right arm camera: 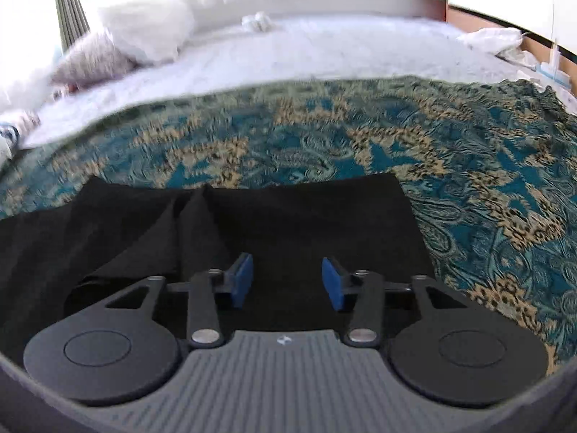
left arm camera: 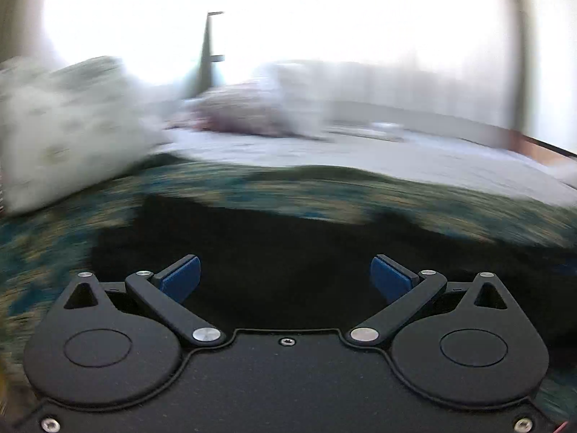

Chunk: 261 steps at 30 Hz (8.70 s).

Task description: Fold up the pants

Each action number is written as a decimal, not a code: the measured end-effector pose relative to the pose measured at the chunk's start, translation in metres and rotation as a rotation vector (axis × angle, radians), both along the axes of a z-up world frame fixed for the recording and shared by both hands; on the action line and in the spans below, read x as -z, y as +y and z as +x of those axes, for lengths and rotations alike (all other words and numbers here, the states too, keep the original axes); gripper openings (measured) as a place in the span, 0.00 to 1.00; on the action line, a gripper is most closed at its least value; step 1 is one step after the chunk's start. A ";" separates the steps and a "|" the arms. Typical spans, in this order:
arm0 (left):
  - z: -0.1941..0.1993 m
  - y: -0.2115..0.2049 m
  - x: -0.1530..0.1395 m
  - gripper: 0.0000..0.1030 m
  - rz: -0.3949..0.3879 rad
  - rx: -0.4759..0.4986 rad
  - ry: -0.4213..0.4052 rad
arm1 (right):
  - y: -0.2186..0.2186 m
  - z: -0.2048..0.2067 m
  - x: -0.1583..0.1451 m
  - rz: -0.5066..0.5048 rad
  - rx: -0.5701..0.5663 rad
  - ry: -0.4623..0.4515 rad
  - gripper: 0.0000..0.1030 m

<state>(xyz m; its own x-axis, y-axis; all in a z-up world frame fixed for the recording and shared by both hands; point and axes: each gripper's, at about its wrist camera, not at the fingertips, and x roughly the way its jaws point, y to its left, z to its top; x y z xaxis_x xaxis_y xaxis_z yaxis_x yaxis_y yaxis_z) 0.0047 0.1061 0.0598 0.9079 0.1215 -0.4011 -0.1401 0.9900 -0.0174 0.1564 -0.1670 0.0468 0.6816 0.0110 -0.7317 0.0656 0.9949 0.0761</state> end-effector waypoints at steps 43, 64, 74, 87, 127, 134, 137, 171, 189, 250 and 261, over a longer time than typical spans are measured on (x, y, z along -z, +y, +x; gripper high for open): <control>0.026 -0.076 0.073 0.79 0.033 0.154 0.149 | 0.082 0.111 -0.005 0.570 -0.159 0.223 0.68; 0.022 -0.074 0.074 0.80 0.032 0.153 0.136 | 0.165 0.072 -0.005 -0.306 -0.336 0.077 0.74; 0.022 -0.075 0.074 0.80 0.029 0.153 0.135 | 0.178 0.103 0.005 -0.312 -0.277 0.020 0.72; 0.022 -0.075 0.074 0.80 0.030 0.154 0.132 | 0.156 0.089 -0.016 -0.114 -0.348 0.018 0.88; 0.024 -0.061 0.063 0.91 -0.057 0.144 0.151 | 0.027 -0.102 0.038 -0.025 -0.130 -0.279 1.00; 0.016 -0.025 0.042 0.96 -0.085 0.068 0.122 | 0.033 -0.109 0.033 0.006 -0.131 -0.316 1.00; 0.017 -0.001 0.035 0.98 -0.042 -0.002 0.108 | 0.039 -0.109 0.033 0.020 -0.129 -0.318 1.00; 0.069 0.189 0.058 1.00 -0.247 -0.453 0.173 | 0.088 -0.103 0.053 -0.092 -0.170 -0.289 1.00; 0.055 0.202 0.056 0.24 -0.370 -0.536 0.034 | 0.085 -0.101 0.057 -0.065 -0.180 -0.289 1.00; 0.029 -0.078 0.039 0.44 0.097 0.199 0.141 | -0.009 -0.114 0.030 0.127 0.049 -0.218 0.90; 0.036 -0.072 0.046 0.46 0.036 0.217 0.159 | -0.007 -0.122 0.033 0.091 0.109 -0.224 0.78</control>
<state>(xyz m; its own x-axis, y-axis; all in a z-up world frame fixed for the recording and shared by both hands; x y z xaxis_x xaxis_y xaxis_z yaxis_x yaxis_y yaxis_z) 0.0407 0.0345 0.0138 0.8404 -0.0519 -0.5394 0.0770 0.9967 0.0239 0.0341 -0.1740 0.0140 0.8272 -0.0120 -0.5618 0.1431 0.9713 0.1900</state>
